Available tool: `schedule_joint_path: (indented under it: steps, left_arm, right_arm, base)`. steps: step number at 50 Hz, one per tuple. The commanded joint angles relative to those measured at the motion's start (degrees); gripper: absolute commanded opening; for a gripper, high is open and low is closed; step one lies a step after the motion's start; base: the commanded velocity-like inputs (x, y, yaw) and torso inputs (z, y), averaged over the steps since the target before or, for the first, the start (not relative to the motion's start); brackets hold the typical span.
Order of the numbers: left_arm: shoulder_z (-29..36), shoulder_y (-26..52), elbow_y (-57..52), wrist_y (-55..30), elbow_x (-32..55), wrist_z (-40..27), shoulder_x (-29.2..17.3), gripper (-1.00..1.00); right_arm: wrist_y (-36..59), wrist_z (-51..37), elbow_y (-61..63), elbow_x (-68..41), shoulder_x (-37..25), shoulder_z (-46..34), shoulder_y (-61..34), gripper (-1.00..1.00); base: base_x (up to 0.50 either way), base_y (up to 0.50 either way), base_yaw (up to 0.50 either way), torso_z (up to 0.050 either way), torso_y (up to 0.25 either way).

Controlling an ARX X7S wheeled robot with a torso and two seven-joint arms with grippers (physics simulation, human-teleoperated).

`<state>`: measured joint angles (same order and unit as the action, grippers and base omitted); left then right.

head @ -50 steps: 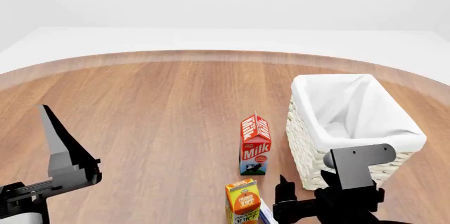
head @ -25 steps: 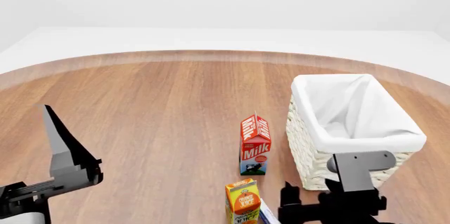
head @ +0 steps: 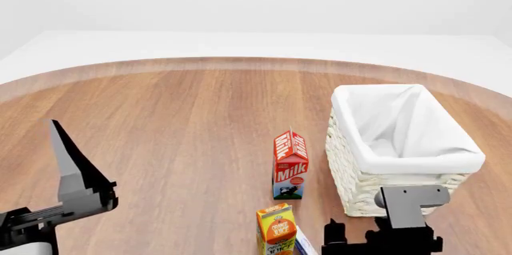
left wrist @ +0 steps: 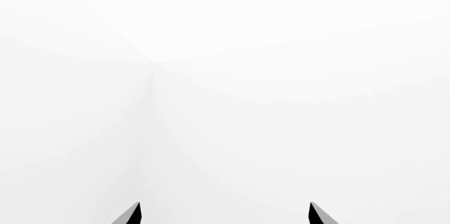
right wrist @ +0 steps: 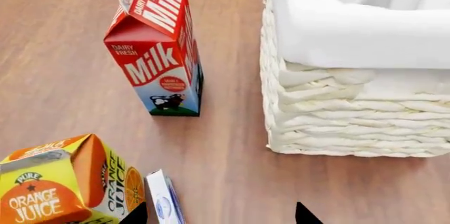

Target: Pick up the cream cheese box and the butter, and put them in the basket.

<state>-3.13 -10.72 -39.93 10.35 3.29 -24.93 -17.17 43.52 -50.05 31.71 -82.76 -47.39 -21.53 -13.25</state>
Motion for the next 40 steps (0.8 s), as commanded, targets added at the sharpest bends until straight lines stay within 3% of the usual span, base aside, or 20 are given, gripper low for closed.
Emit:
schedule_joint_path:
  steps: [1, 40]
  left_arm:
    - [0.21, -0.06, -0.07, 0.00, 0.00, -0.24, -0.21, 1.00]
    - [1.19, -0.05, 0.26, 0.08, 0.15, -0.80, -0.81, 1.00]
  right_arm:
    - [-0.11, 1.21, -1.68, 1.96, 0.47, -1.18, 1.26, 1.00]
    - [2.41, 4.21, -2.10, 8.02, 1.79, -6.58, 0.38, 1.00]
  base:
    - [0.00, 0.00, 0.00, 0.000, 0.000]
    - [0.00, 0.00, 0.00, 0.000, 0.000]
